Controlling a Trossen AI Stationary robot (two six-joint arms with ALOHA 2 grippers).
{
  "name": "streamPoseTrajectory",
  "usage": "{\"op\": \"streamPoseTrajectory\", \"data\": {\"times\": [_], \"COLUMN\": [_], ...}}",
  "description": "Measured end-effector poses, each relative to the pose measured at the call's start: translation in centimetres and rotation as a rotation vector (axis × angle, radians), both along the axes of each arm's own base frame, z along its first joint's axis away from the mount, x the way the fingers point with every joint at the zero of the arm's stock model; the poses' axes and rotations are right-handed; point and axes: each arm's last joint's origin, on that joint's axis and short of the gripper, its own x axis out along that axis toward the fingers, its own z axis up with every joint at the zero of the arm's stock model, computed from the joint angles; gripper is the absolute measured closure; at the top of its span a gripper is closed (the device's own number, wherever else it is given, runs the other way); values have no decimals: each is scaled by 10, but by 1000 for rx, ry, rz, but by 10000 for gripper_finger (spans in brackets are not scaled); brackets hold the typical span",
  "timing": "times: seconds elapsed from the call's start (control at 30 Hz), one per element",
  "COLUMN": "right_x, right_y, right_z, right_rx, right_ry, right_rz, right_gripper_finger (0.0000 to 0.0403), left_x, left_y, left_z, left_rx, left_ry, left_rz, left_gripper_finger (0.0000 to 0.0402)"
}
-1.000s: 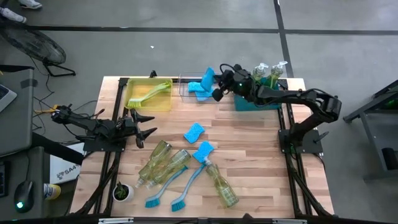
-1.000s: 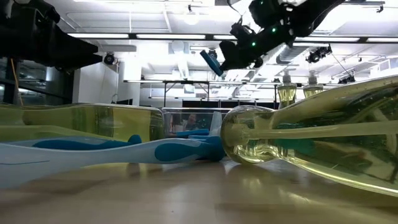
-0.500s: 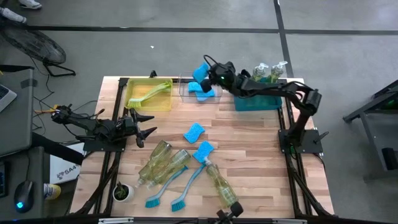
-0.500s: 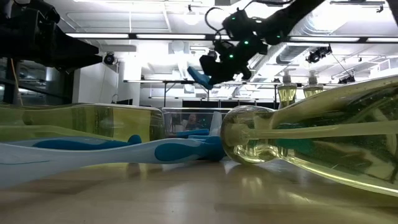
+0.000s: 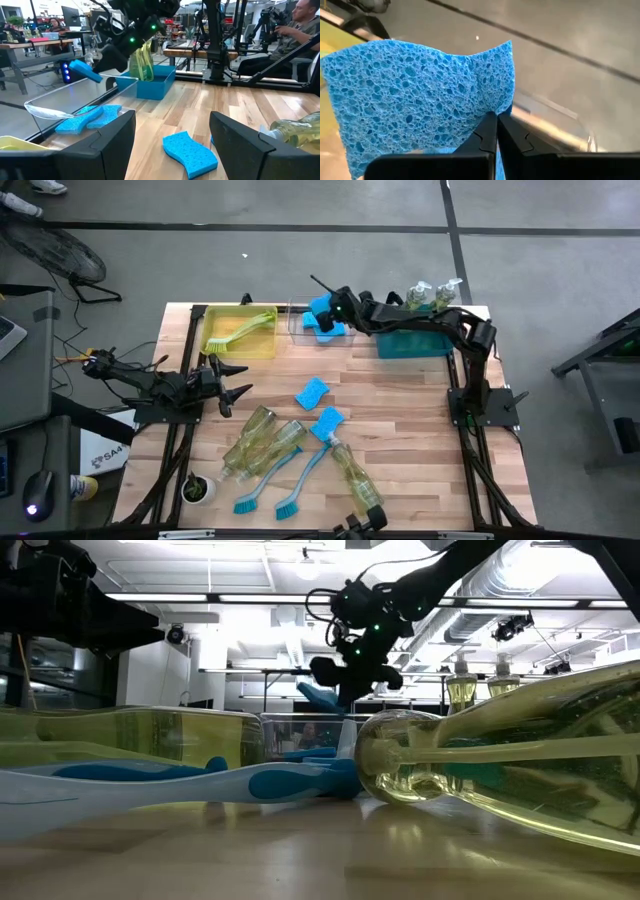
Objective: Pick & Place Kitchen Sink Supplies
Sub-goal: Put the sponge into the transparent bin, then put the dish soap into the blue bin
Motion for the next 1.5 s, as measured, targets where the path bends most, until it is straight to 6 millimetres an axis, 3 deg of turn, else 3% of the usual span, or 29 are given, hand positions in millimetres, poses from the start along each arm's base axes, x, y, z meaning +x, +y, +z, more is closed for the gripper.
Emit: {"op": "streamPoseTrajectory", "data": {"times": [0.27, 0.67, 1.1, 1.5], "right_x": [-6, -7, -5, -18], "right_y": [3, 5, 7, 18], "right_z": [-7, -9, -9, 35], "right_rx": [93, 126, 147, 139], "right_ry": [15, 41, 81, 11], "right_rz": [-69, -12, 134, 302], "right_gripper_finger": [403, 396, 318, 244], "left_x": [0, 0, 0, 0], "left_y": [0, 0, 0, 0], "left_z": [0, 0, 0, 0], "left_rx": [0, -3, -3, -4], "left_ry": [0, -1, -2, -3], "left_rz": [-5, -6, -8, -10], "left_gripper_finger": [151, 151, 151, 151]}}
